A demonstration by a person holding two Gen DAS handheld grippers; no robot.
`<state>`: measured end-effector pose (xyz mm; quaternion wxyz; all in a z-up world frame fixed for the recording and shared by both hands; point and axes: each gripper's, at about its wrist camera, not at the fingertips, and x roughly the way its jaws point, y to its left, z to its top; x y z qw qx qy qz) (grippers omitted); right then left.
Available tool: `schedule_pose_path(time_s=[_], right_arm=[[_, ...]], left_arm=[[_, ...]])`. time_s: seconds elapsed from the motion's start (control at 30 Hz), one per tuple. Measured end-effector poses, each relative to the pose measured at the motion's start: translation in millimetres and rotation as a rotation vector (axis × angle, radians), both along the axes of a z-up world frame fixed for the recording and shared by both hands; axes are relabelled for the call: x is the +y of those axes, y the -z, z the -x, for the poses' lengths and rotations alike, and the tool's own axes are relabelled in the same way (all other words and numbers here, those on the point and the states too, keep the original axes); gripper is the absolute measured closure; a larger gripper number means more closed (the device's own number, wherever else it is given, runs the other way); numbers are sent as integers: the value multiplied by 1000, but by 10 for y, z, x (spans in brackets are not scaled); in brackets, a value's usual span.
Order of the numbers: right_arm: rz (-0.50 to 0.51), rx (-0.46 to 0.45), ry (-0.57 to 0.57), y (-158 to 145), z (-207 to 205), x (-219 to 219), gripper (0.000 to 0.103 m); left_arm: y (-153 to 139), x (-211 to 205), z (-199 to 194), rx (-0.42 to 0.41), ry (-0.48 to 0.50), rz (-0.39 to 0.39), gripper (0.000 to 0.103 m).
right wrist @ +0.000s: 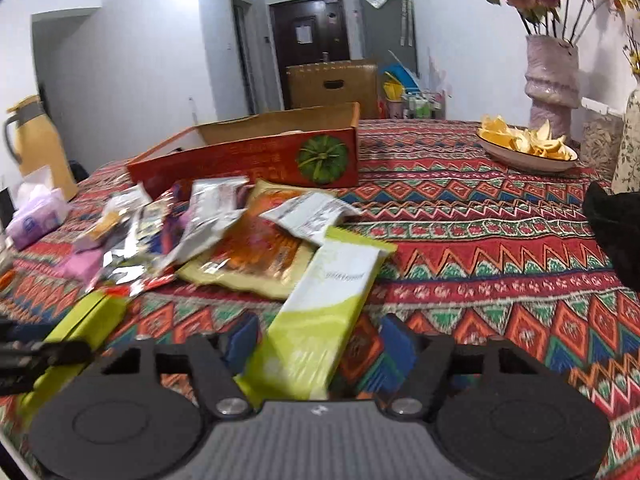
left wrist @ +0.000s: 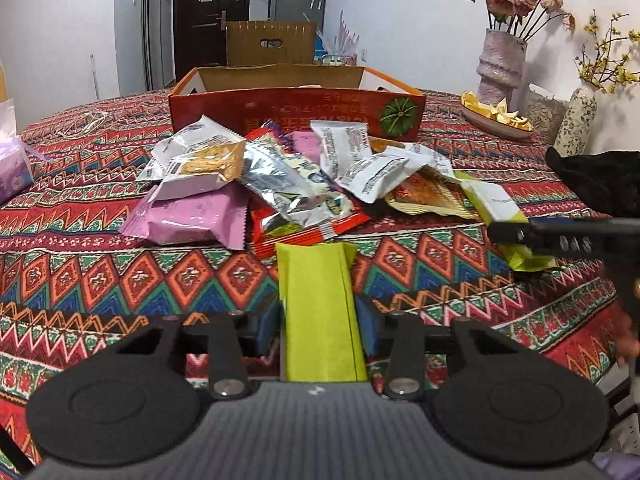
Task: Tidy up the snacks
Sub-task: 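Grasp the yellow-green bar with the left tool while the right tool grasps the white-green bar, then carry both bars upright over the cardboard box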
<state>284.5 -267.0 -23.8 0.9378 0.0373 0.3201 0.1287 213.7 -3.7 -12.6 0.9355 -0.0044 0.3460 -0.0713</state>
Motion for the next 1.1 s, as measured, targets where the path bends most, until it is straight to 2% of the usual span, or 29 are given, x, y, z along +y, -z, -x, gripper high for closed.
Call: schedule_pose_path(time_s=[0.2,0.27,0.33,0.47,0.6,0.73,0.93,1.1], right_arm=[[4,6,22,24,-259,38,47],[22,0,22,26,-256,46,59],[55,-2,19,14,-198,50,66],[97,-2,12,-39,72,-6,67],[55,9,6,-55,372,-119,67],[50,5,17,-66,491,-159,67],[6,-58,4,-274,389,-164,67],[-19,-130,-56,-572,-13,-80,67]], left_arm=[[3,-48,-22,-18,11,-20,65],[-16,-58,3,-19,18,-25,66],[-48,-55,55,-26,21,-23,66],[-191,-13,208,-76,-11,-5,67],[-335,63,279,-118,-58,21,67],[-426,86,251,-140,-67,26,67],[-651,192,-25,-206,-77,38,69],[-954,355,-529,-282,-92,50,70]])
